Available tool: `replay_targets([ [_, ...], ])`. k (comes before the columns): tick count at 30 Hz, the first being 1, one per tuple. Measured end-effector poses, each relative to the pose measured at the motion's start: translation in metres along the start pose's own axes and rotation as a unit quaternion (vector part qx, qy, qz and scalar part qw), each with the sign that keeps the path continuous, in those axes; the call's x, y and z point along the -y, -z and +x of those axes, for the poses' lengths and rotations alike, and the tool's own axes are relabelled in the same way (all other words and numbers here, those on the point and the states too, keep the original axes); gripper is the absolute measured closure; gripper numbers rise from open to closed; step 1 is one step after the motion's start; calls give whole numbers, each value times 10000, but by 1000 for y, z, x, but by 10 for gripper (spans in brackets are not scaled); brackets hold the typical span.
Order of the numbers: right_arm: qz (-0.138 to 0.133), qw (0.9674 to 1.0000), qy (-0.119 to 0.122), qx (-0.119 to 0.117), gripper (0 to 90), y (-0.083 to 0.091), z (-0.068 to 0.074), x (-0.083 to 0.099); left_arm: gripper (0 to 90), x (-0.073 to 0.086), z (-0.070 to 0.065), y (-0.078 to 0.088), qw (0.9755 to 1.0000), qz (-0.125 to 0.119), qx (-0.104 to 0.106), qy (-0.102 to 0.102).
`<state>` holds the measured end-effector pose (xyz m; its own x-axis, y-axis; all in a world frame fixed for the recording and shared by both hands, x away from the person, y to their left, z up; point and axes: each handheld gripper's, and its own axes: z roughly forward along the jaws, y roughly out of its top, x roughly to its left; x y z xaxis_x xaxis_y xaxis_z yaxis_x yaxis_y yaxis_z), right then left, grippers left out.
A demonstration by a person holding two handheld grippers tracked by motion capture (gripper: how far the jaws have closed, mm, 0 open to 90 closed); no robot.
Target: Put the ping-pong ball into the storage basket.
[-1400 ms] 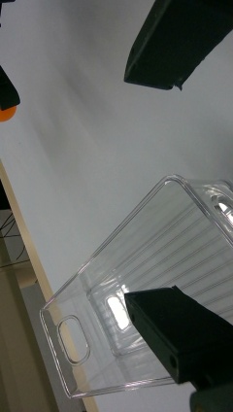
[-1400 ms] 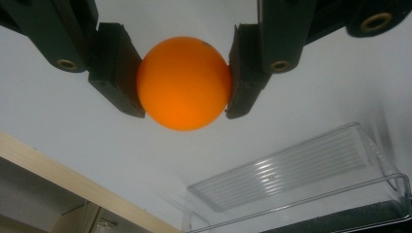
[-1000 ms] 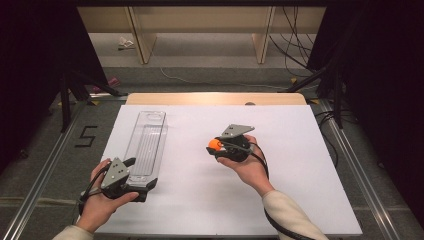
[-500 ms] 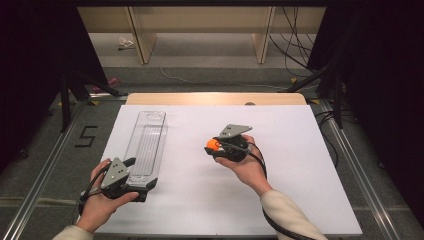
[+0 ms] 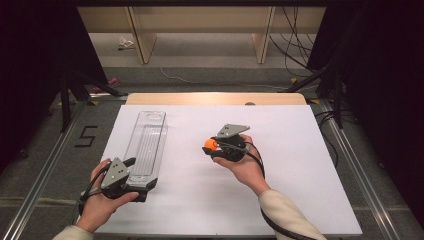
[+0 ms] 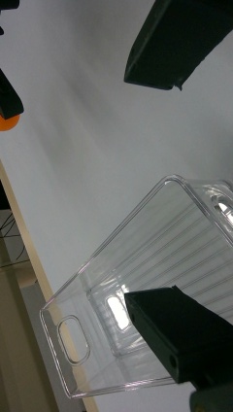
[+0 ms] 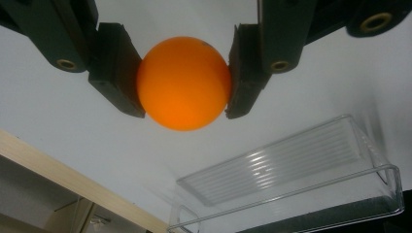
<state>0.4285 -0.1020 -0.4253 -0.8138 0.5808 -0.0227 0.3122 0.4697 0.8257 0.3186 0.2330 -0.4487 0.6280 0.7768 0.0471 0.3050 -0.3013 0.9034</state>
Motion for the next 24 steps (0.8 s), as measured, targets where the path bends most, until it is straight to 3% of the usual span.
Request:
replay_targets([
  [24,-9,10000,25,-55,512,-6,3,-4,12,0,0,0,10000,-3,-1,-10],
])
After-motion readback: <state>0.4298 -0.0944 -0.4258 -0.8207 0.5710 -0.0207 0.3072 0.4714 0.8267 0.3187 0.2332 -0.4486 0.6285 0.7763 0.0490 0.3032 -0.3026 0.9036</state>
